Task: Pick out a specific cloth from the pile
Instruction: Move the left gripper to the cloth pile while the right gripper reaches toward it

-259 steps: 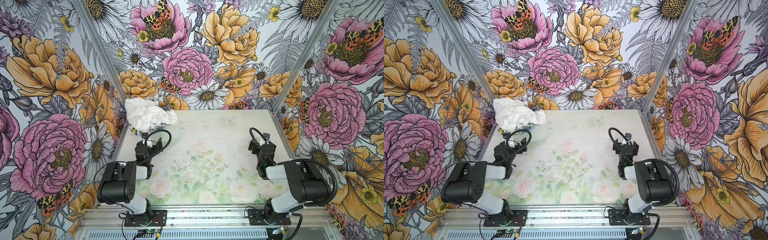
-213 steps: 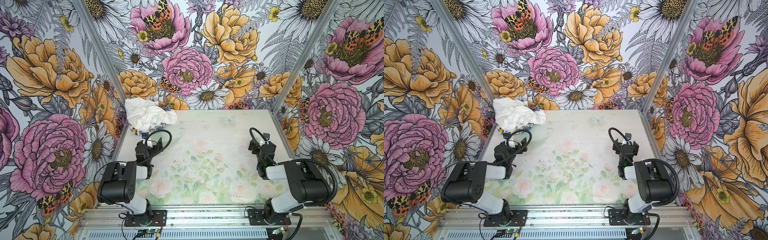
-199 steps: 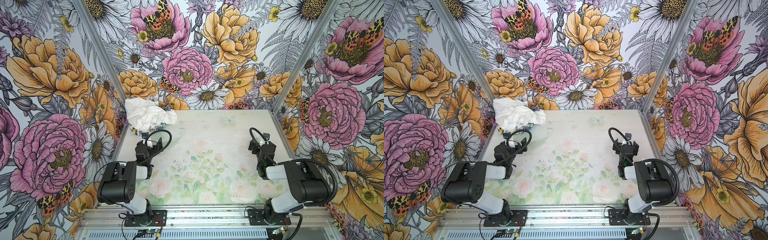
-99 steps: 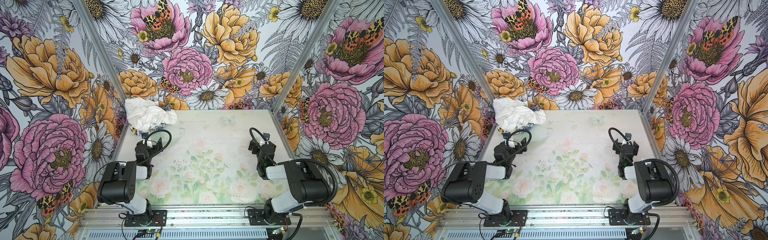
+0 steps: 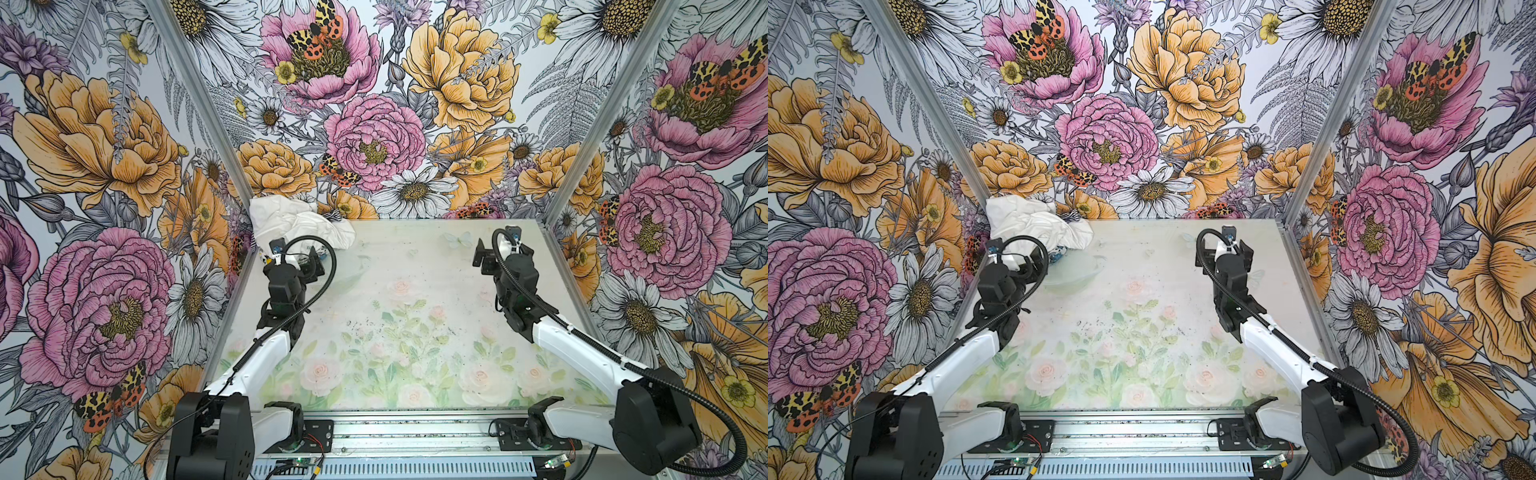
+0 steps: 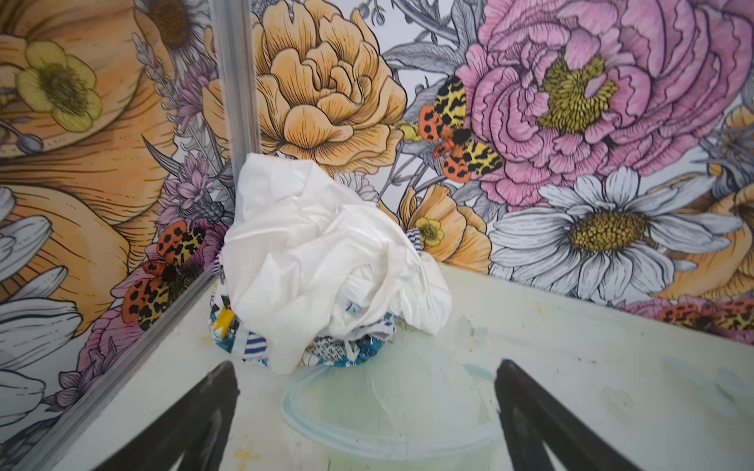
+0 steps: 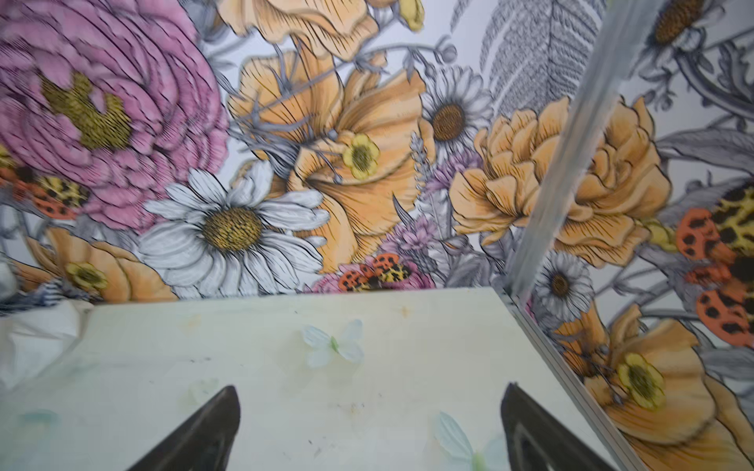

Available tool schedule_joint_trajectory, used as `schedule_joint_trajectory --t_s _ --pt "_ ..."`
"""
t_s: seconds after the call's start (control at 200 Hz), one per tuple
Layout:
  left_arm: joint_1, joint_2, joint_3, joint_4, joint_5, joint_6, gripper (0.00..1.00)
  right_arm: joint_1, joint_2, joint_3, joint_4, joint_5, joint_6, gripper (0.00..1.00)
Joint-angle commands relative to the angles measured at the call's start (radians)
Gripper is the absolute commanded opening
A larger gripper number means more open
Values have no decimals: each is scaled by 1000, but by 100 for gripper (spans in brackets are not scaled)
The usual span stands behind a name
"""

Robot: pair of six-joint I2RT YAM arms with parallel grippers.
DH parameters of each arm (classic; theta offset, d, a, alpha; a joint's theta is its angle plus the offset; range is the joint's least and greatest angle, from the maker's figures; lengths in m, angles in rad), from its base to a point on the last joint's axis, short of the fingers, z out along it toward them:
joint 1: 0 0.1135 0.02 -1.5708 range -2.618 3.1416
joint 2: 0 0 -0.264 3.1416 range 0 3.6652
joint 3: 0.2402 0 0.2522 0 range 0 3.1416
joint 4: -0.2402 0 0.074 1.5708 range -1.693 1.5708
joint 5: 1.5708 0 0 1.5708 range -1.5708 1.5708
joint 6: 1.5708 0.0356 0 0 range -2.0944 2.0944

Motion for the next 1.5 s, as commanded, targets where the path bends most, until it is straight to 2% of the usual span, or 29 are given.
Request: schedule_joint_trajectory --t_s 0.0,0.07,0.125,0.255,0.31,0.435,0.52,0.726,0.896,1.046,1.201,1.331,1.496 --pt "82 103 109 -398 122 -193 98 131 105 190 -308 -190 64 100" --pt "129 208 190 -460 235 -225 93 237 180 257 -285 -186 49 100" --pt "154 286 261 -528 258 -240 87 296 228 240 -205 -201 53 100" --pt "194 398 341 -554 258 -255 71 377 323 25 153 -298 42 100" --pt "195 439 372 -561 248 -245 68 388 376 -39 272 -301 33 99" --pt "182 541 446 -561 271 -229 60 419 452 22 211 -284 12 99" --pt "161 614 508 -586 272 -210 54 420 462 7 251 -293 17 100" --pt "81 752 613 -629 207 -161 53 419 465 5 254 -282 2 100" --pt "-28 819 701 -696 7 -107 54 418 474 12 252 -290 3 100" --pt "-77 873 789 -772 -94 -102 53 418 474 15 246 -293 0 100" --pt "-110 931 891 -848 -182 -58 50 418 473 15 245 -291 -1 99" --pt "-115 998 990 -934 -210 -23 49 418 473 16 242 -293 -7 99" --pt "-118 1027 1021 -948 -253 4 49 418 464 13 241 -286 -13 100"
